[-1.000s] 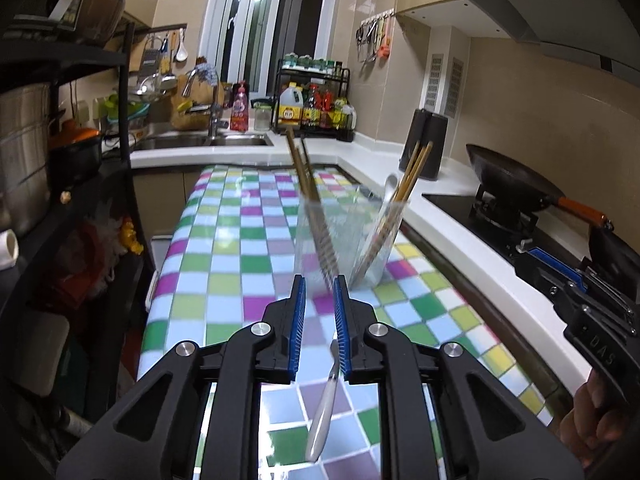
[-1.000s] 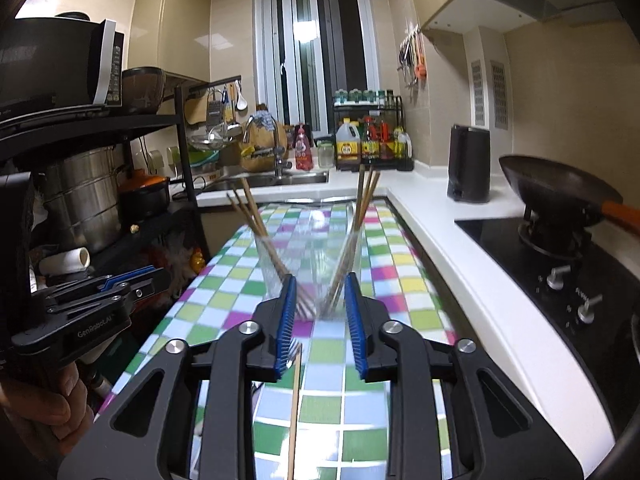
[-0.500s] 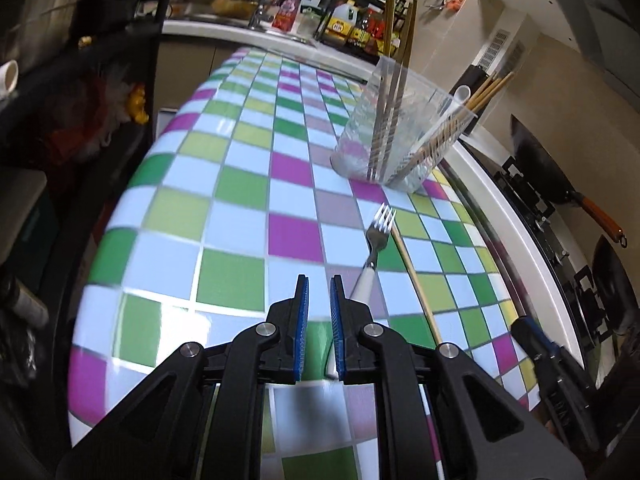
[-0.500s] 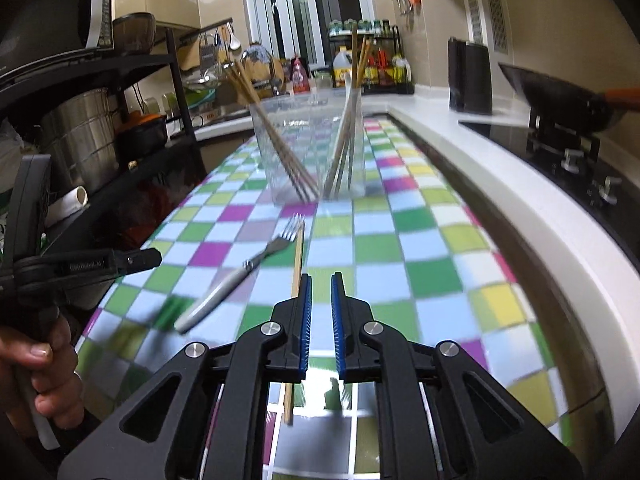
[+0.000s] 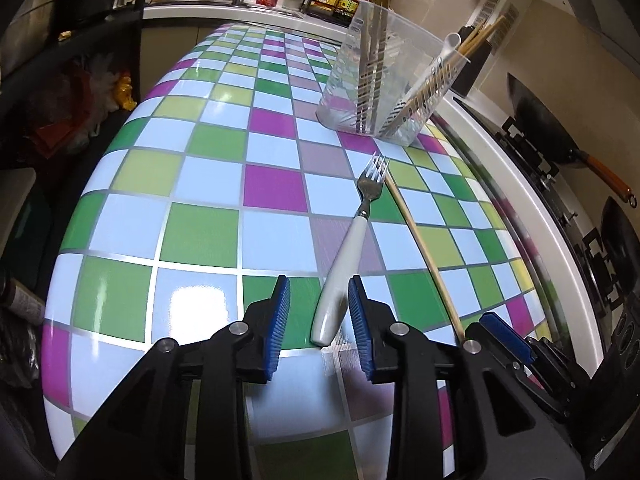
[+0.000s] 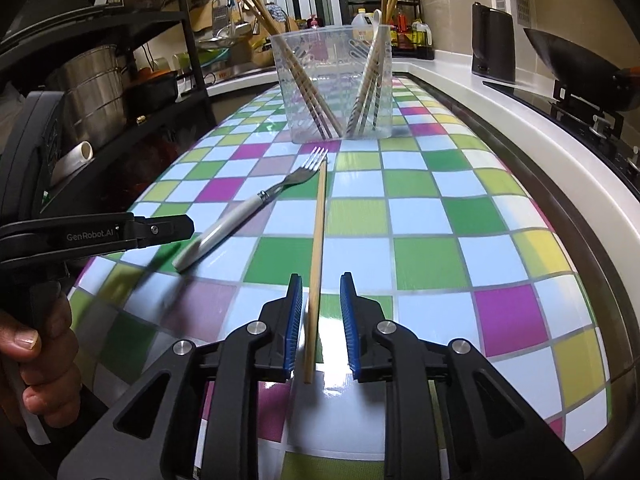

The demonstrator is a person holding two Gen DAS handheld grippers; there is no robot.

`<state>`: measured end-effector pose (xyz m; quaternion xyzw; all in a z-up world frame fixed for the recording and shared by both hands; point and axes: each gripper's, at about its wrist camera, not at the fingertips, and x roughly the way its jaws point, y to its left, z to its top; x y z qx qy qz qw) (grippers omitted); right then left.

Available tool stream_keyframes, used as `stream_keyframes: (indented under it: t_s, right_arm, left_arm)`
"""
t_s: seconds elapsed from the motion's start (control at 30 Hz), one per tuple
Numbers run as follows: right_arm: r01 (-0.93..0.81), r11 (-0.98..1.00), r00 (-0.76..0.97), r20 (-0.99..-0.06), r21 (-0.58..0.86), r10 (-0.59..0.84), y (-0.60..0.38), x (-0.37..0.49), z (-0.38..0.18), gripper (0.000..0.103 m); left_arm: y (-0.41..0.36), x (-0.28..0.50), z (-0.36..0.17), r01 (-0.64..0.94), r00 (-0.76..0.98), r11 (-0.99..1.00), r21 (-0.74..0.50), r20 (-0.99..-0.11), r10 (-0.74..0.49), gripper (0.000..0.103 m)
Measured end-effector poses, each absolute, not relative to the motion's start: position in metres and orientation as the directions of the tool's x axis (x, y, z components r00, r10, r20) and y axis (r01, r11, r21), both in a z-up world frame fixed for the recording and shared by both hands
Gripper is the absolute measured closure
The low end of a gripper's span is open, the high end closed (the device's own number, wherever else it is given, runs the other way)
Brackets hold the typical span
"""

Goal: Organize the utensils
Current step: 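Move the left tool toward the white-handled fork while the right tool approaches the last chopstick, then grasp the white-handled fork with the left tool while the right tool grasps the wooden chopstick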

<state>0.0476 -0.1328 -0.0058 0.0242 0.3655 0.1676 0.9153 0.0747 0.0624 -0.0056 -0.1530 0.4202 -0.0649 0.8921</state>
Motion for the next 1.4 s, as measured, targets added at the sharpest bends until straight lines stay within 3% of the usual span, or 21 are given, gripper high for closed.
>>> stream_keyframes:
  t_s: [0.83,1.1,1.17,1.4]
  right_arm:
    - [-0.285,0.948,0.671,-0.678,0.139,0.301,-0.133,0.048,-0.015,0.082]
    - [-0.288,0.949,0.668,-0.682,0.131,0.297,-0.131,0.048,-0.014,0.097]
    - [-0.281,0.951,0.67,-0.683,0.128,0.29,-0.131,0.048,-0.015,0.097]
    - [-0.23,0.968,0.683,-0.692,0.098,0.232,-0.136,0.047,-0.014,0.097]
  left_arm:
    - [0.029,0.077,-0.01,0.042,0.634,0.981,-0.19,-0.754,-0.173,0.073]
    - [0.016,0.075,-0.01,0.063,0.648,0.992,-0.111,-0.751,-0.125,0.073]
    - [0.014,0.075,-0.011,0.067,0.651,0.994,-0.089,-0.75,-0.112,0.084]
    - [0.02,0.066,-0.01,0.039,0.665,0.995,-0.095,-0.741,-0.097,0.085]
